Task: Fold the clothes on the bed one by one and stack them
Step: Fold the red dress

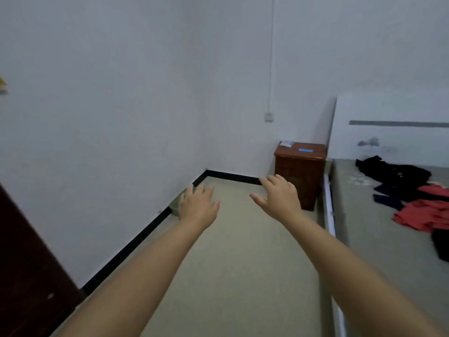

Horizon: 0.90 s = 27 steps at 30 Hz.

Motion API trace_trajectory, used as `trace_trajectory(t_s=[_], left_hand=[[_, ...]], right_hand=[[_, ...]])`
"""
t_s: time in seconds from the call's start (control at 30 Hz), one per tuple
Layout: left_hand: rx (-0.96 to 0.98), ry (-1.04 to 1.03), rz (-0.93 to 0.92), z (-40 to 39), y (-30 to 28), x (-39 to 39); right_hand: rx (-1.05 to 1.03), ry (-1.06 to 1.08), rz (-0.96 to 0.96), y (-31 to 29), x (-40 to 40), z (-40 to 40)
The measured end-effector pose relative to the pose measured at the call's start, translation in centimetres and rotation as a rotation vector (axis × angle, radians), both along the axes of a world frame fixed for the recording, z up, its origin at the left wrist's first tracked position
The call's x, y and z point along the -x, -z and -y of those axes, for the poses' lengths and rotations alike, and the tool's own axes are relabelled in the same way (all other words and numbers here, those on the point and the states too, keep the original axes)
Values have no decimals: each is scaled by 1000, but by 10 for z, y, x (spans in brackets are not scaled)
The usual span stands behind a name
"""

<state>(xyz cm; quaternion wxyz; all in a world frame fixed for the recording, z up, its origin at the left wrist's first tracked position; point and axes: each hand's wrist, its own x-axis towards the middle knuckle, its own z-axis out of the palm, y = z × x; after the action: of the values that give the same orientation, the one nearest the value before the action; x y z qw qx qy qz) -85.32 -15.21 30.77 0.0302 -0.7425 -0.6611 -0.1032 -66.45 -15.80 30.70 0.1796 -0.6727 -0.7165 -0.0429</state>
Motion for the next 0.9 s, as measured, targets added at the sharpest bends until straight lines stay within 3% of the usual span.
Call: trace_trajectory(t_s=[0.6, 0.9], left_hand=[[-14, 580, 23, -417, -22, -324], [-47, 844, -8, -531, -11, -542]], right_hand=[[11, 601, 58, -7, -298, -305], [-23, 798, 57, 6, -490, -389]])
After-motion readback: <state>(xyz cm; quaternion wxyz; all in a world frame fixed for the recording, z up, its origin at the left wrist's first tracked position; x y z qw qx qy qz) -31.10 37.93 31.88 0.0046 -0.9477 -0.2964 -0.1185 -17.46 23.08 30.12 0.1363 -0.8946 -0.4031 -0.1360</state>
